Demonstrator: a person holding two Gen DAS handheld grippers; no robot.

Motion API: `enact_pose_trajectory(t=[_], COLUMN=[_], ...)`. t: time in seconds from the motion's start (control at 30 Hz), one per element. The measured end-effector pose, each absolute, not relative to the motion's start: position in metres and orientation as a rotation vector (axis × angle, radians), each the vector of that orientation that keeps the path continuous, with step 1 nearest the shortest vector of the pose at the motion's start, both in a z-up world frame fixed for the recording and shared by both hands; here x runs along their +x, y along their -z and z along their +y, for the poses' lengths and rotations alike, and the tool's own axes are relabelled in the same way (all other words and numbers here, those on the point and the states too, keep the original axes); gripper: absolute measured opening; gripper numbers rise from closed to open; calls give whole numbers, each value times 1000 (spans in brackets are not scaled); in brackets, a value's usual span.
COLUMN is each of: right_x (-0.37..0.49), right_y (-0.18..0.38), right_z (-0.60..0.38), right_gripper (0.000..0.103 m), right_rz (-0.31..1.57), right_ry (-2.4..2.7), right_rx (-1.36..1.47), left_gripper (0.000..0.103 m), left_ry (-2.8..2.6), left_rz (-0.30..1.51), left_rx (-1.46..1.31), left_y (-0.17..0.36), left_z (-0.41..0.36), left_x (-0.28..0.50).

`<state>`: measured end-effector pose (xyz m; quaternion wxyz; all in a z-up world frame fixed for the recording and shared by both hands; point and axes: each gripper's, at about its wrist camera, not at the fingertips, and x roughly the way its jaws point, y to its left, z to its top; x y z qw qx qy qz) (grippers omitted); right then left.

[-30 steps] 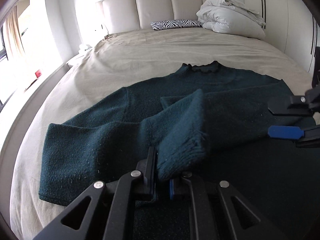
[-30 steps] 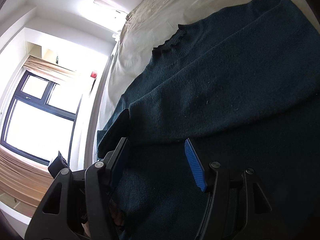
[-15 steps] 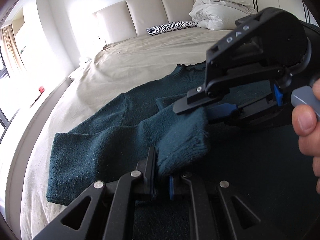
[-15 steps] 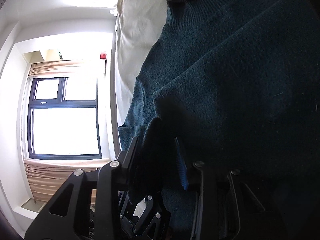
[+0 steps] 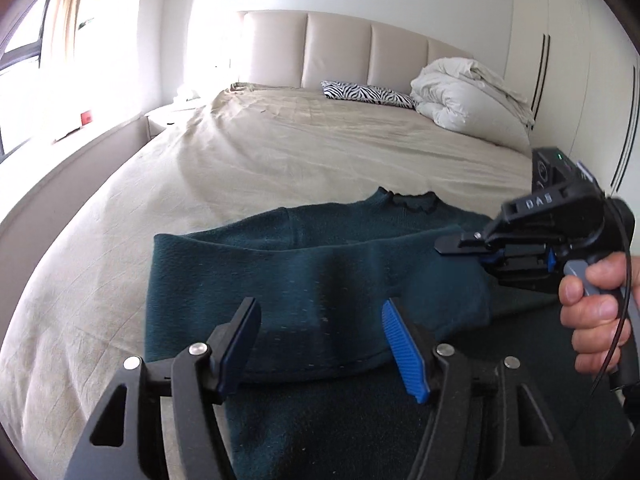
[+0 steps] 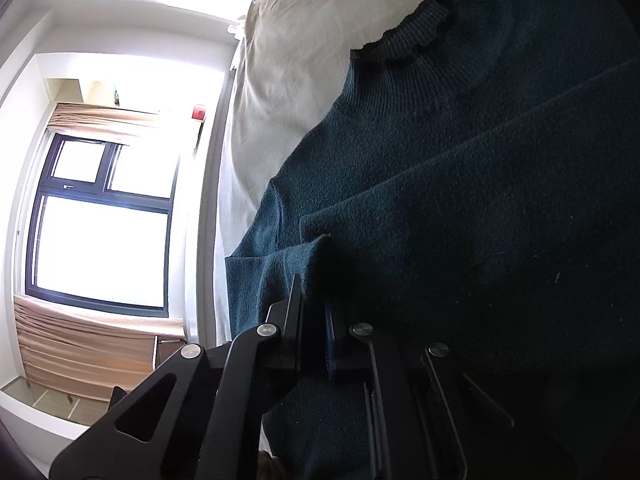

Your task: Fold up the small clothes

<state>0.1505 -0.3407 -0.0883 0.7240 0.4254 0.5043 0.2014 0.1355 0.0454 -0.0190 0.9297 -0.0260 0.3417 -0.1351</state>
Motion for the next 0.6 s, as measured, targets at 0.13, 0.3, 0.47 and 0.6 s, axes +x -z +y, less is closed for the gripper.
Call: enact_pose_trajectory(t=[0.13, 0.3, 0.47, 0.6], right_x=[147, 141, 137, 133], right_y=[80, 75, 73, 70], right_z=[-370, -403, -429, -451], right_gripper=[7, 7, 7, 7], right_rz=[1095, 1090, 1078, 1076], right_ry=[-401, -344, -296, -253], right_rx=[923, 906, 897, 891], left_gripper=[66, 59, 49, 49], left_ry=[232, 204, 217, 240], left_rz=[741, 841, 919, 959], left_rx=[-236, -384, -445, -446], left_y=[18, 40, 57, 65], left_z=[100, 150, 162, 155], left_x=[163, 201, 230, 245])
